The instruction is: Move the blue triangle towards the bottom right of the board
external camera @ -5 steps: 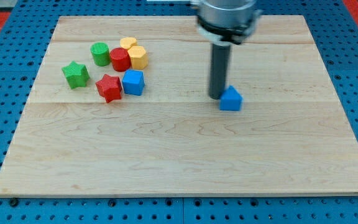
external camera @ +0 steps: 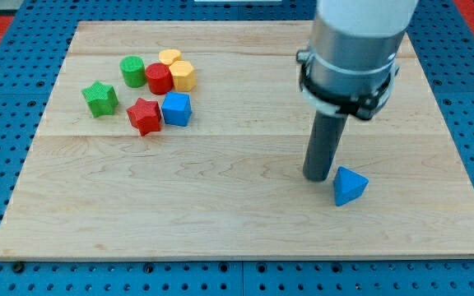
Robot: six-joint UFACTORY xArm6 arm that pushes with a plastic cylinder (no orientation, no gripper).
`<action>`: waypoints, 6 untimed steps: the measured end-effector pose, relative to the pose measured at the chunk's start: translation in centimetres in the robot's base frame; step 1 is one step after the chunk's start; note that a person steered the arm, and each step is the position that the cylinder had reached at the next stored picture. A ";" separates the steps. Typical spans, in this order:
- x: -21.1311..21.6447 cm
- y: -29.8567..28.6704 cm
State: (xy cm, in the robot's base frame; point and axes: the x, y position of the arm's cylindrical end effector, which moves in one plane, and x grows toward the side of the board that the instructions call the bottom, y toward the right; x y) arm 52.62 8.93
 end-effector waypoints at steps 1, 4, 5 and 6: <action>2.1 5.2; -3.1 7.7; -0.8 6.9; -3.5 -0.8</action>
